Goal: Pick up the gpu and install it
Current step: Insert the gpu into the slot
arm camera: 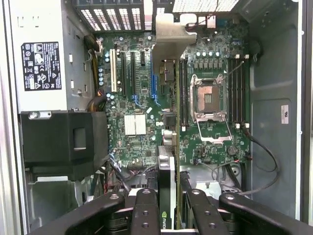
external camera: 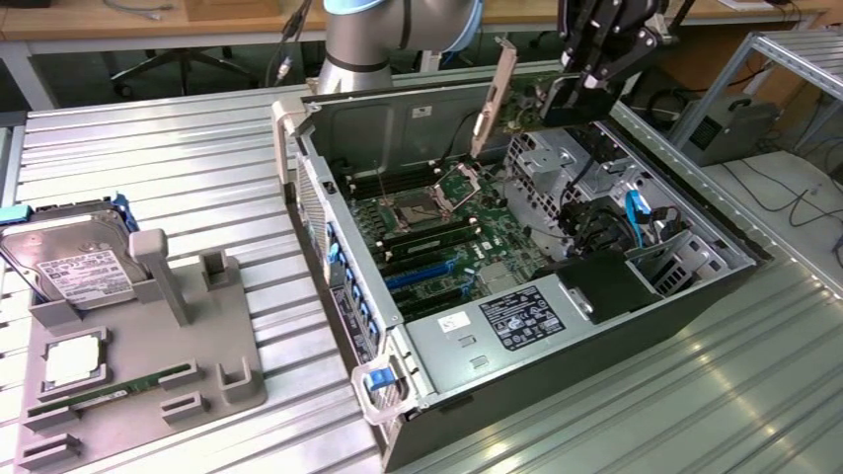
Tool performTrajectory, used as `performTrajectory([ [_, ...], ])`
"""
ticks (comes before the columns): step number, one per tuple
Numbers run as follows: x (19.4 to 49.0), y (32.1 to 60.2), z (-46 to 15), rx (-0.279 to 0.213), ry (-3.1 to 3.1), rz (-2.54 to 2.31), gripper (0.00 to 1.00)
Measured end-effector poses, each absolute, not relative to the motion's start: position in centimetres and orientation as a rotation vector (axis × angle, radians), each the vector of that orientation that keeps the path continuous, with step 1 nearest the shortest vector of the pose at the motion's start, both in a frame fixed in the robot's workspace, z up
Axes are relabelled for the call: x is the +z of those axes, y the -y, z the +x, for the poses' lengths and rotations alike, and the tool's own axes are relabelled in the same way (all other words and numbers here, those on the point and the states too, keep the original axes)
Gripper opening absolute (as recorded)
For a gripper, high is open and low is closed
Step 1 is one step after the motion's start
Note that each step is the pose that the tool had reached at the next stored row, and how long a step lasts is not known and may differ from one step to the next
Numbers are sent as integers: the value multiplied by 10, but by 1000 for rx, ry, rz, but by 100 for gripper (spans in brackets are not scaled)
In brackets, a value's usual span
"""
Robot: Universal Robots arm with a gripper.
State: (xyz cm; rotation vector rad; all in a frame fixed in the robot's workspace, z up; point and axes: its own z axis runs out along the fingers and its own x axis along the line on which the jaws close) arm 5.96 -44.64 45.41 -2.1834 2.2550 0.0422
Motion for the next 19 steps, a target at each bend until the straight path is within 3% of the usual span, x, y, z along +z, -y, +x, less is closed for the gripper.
performTrajectory([
  [19,431,441,33,42,-2242,-2197,27],
])
